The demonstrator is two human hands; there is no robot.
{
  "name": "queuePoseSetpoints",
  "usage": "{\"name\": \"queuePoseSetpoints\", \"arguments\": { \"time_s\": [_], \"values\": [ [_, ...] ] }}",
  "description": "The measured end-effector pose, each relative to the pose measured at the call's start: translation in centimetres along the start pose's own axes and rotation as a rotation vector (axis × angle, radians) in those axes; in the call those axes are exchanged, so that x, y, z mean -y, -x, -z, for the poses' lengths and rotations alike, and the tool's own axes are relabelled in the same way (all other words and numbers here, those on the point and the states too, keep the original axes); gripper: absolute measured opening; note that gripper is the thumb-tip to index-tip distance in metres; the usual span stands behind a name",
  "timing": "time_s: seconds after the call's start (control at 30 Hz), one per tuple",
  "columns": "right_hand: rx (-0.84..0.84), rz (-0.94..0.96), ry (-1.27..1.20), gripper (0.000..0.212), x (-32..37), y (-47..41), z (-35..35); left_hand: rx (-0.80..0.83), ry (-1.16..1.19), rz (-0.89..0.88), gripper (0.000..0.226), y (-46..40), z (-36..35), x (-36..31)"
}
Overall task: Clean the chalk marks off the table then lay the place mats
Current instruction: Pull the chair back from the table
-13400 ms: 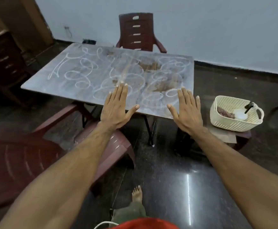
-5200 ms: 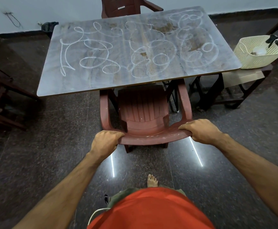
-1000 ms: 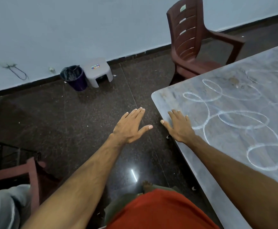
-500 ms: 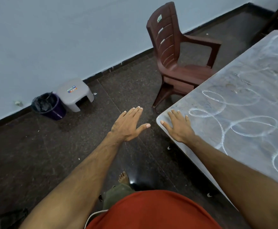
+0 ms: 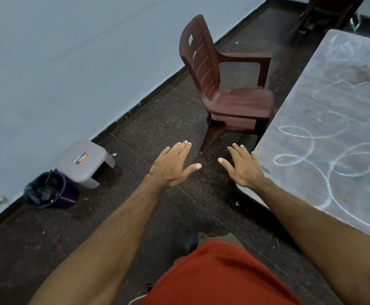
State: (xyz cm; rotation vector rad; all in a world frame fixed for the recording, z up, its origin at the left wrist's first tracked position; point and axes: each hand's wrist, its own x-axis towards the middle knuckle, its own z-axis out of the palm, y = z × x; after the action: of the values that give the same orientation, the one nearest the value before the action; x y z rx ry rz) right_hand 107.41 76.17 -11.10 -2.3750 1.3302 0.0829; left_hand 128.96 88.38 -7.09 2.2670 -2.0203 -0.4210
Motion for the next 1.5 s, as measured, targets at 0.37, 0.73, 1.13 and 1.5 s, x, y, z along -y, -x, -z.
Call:
{"name": "queuePoseSetpoints", "arguments": {
  "time_s": [0.37, 0.73, 1.13, 1.5],
  "values": [
    [-0.003, -0.025, -0.099, 0.077, 6.4, -13.0, -1.3, 0.040, -0.022, -0.043, 0.083, -9.2, 3.3, 11.7],
    [0.000, -0.099, -0.123, 0.074, 12.0, -25.6, 1.0, 0.078, -0.020, -0.119, 0.083, -21.1, 8.0, 21.3],
    [-0.110, -0.340, -0.175, 0.074, 15.9, -36.0, 1.6, 0.104, -0.070, -0.371, 0.082, -35.5, 11.6, 30.3],
    [-0.263, -0.625, -0.340, 0.075, 20.9, -42.7, 2.9, 0.178, -0.101, -0.609, 0.083, -46.1, 16.6, 37.6]
  ]
}}
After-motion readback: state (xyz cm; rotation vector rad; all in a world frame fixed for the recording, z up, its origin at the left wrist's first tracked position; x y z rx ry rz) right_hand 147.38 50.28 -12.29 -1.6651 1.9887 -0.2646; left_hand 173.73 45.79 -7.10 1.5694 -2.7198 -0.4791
